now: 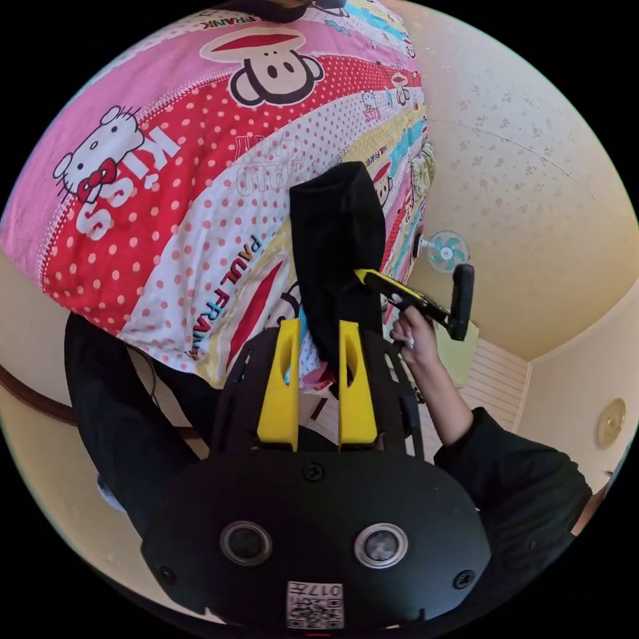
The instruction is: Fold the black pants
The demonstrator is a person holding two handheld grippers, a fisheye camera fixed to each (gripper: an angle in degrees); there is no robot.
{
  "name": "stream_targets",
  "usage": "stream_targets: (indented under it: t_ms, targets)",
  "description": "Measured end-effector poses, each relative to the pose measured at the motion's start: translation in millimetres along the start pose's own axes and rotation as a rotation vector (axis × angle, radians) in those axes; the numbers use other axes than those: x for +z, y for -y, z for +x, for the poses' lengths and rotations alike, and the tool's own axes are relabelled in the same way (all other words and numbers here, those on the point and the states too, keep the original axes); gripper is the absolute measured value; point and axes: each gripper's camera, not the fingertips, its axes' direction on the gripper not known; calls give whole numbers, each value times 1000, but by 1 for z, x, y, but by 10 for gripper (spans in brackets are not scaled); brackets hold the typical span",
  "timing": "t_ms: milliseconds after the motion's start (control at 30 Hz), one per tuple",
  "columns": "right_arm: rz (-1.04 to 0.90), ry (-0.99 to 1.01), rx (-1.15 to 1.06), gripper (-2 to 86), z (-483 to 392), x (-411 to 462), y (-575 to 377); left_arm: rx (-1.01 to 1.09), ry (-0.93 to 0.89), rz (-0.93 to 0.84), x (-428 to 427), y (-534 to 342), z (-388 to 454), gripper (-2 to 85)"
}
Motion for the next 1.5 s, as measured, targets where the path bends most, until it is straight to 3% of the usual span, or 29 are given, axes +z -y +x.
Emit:
stream_targets:
  t_ms: [100, 300, 433, 533, 667, 767, 1000, 1100, 1267, 1500]
  targets:
    - [147, 139, 79, 27, 32, -47, -23, 10, 24, 48, 40, 26, -8, 118]
    - [381, 165, 174, 27, 63, -117, -61, -33, 96, 91, 143, 65, -20, 132]
    - [429, 187, 219, 26, 72, -124, -77, -118, 217, 181, 187, 64, -13, 80]
    - [474, 351, 275, 26, 82, -126, -98, -100, 159, 182, 198, 51, -10, 29]
    - [608, 554, 343, 26, 90, -160, -153, 12, -16, 269, 158, 11, 12, 13]
    - [742, 694, 343, 25, 90, -205, -212, 194, -39, 364, 101, -34, 68, 8]
    - [1167, 947, 97, 23, 44, -350, -386, 696, -66, 620, -41, -173, 224, 4]
    - [1351, 959, -47, 22, 9, -410, -451, 892, -90, 744, -84, -243, 281, 3]
    - [1600, 973, -273, 22, -41, -487, -536, 1122, -282, 969, -133, -338, 335, 3]
    - [1846, 775, -415, 20, -103, -576, -615, 1318, -500, 1117, -174, -396, 379, -1]
